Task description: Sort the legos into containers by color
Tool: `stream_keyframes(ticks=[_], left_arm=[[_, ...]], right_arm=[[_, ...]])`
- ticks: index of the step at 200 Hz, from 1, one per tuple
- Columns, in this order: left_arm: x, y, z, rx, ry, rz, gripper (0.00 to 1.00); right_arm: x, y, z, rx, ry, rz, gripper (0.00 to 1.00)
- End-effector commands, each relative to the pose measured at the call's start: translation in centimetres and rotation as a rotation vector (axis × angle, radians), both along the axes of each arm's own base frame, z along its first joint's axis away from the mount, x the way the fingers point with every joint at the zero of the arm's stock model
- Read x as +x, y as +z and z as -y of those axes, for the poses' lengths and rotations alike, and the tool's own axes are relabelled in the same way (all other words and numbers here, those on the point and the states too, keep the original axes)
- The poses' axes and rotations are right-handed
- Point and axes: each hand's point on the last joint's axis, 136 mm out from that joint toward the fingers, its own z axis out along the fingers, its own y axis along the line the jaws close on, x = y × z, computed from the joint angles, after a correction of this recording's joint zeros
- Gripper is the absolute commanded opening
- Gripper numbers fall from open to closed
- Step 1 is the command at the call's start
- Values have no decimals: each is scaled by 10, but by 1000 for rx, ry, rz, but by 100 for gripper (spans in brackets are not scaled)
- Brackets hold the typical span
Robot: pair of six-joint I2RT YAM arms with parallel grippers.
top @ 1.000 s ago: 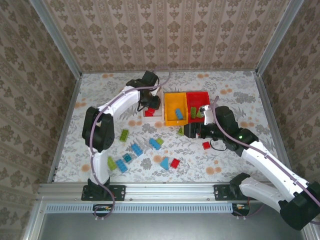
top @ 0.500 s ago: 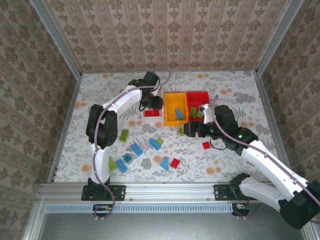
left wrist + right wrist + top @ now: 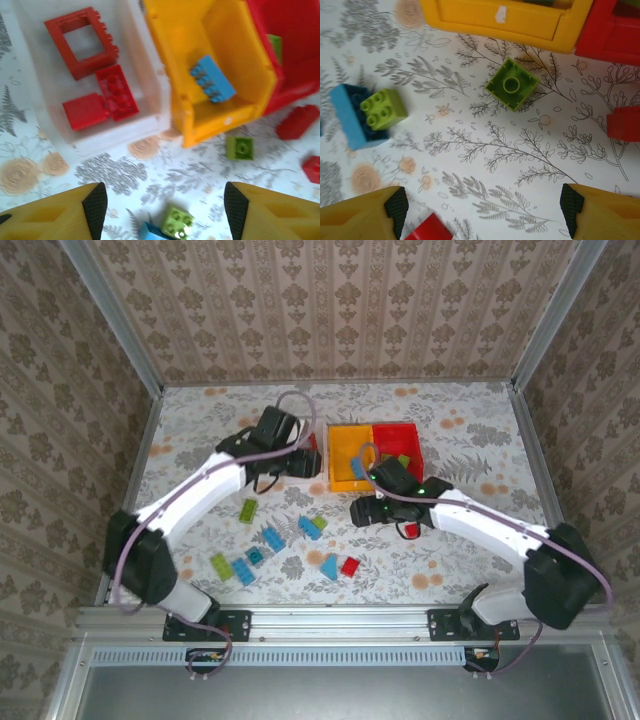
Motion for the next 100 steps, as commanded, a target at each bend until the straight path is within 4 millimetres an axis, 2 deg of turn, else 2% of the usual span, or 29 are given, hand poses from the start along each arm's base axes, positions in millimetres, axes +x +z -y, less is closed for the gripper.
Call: stream_keyframes(ticks=[1,31,43,75,100], left_arm=[[-17,14,4,-131,26,70,69],[-48,1,-7,-170,47,57,73],[-56,-3,-11,-173,54,43,73],[-68,1,-20,-168,41,51,73],[-75,3,-25,-166,34,53,73]], right_arm=[[15,-10,10,-55,-184,-16,83],[34,-25,-6,-44,-270,0,82],[39,-33,-6,-67,-312,-1,82],[52,-50,-9,-53,-412,6,81],[61,-58,-7,-83,-447,19,76]])
